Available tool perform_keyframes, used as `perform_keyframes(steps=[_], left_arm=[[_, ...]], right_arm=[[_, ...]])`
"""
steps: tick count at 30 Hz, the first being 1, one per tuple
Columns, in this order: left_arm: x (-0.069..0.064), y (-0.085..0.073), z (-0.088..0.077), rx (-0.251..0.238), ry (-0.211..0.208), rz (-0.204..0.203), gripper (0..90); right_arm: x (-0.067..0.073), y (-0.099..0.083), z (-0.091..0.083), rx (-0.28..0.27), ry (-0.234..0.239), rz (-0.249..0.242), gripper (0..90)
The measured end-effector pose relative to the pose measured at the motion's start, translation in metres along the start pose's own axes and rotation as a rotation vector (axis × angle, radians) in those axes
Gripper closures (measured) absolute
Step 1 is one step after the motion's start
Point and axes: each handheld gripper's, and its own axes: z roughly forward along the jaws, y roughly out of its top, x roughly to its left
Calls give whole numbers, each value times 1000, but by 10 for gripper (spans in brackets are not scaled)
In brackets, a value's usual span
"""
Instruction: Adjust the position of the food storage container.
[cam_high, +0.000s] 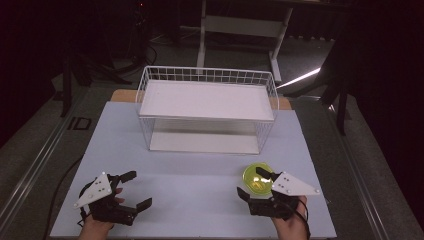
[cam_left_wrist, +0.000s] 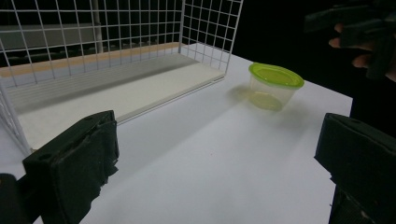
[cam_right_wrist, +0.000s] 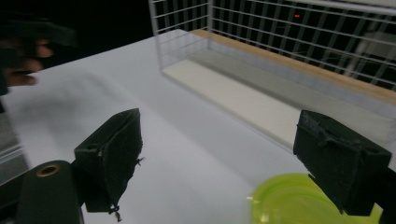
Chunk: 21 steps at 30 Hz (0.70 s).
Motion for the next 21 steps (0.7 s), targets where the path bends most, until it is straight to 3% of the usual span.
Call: perform_keyframes(steps=[10, 11, 21], left_arm=[[2, 0, -1, -5, 5, -7, 3], [2, 0, -1, -6, 6, -7, 3], [4, -1, -2, -20, 24, -4, 3]], right_arm=[[-39, 3, -1, 42, -69, 79, 144], [-44, 2, -1, 43, -92, 83, 143], [-67, -12, -7, 64, -152, 122, 151]])
